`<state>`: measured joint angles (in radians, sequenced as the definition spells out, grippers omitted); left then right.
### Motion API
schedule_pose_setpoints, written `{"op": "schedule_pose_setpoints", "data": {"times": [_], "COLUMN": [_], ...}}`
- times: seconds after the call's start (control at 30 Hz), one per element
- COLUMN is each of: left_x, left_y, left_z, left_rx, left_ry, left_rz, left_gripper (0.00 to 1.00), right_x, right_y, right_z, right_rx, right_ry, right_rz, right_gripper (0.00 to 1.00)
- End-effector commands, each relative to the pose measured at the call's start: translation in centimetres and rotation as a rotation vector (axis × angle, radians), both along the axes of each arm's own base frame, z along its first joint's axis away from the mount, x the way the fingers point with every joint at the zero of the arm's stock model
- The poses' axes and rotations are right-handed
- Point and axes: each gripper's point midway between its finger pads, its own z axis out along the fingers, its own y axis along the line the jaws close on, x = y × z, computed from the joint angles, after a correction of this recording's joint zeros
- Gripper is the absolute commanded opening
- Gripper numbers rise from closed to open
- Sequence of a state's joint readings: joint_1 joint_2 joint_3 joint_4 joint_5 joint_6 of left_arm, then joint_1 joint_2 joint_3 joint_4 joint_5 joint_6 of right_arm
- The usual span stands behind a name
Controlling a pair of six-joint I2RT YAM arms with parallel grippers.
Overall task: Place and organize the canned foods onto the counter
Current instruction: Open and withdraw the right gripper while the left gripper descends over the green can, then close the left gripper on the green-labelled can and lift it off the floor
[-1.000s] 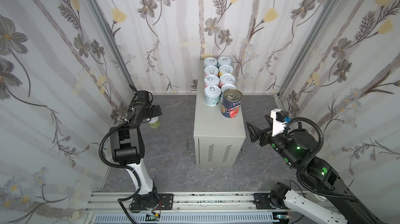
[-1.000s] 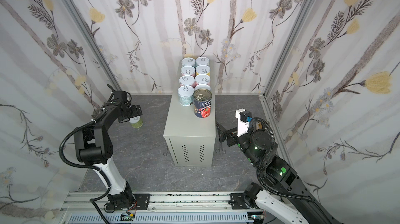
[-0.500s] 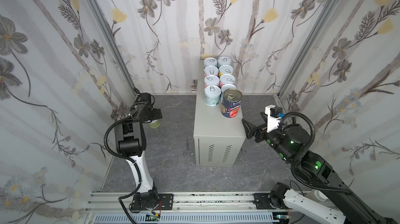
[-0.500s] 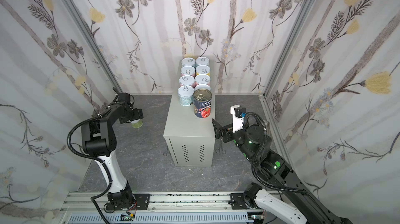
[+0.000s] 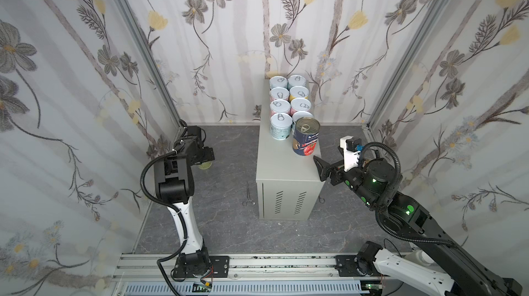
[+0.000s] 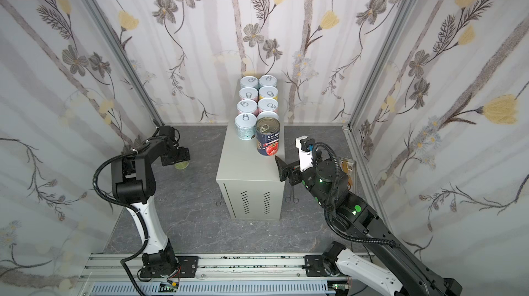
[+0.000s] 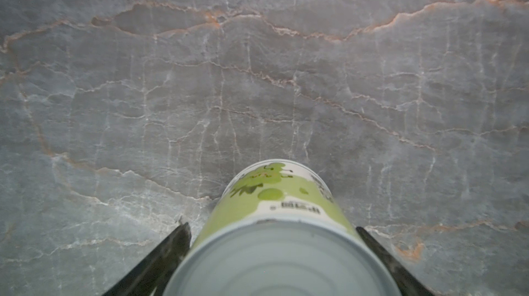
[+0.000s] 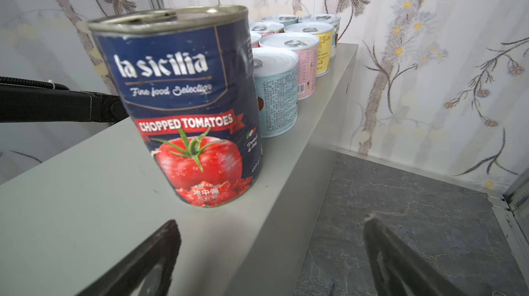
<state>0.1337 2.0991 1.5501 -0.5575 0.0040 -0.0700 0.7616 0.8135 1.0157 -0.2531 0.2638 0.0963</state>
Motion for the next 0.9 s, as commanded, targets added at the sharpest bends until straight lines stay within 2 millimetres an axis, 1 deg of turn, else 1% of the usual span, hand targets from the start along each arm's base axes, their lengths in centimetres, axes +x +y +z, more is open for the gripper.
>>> {"op": "schedule_pose_setpoints", "data": {"times": [0.0, 0.2, 0.47, 0.87], "left_x": [-0.4, -0.6, -0.8, -0.4], "left_y": [0.0, 0.0, -0.1, -0.3], "left_z": [-0.4, -0.6, -0.9, -0.3], "left_rx": [-0.001, 0.006, 0.008, 0.016], "left_ry": [0.018, 0.022, 0.033, 0.012], "left_rz": [-0.001, 0.000, -0.001, -0.006], "left_gripper": [0.85, 0.81, 0.79, 0.73], "right_x": [0.1, 0.4, 0.5, 0.2], "right_y": [0.4, 0.7, 0.7, 0.4], "right_z": [0.8, 0.5, 0.1, -0.2], "right_rx": [0.005, -0.008, -0.010, 0.000], "right_ry": [-0.028, -0.021, -0.014, -0.015], "right_rz": [0.017, 0.028, 0.031, 0.027], "right_gripper": [1.00, 1.00, 1.00, 1.00]}}
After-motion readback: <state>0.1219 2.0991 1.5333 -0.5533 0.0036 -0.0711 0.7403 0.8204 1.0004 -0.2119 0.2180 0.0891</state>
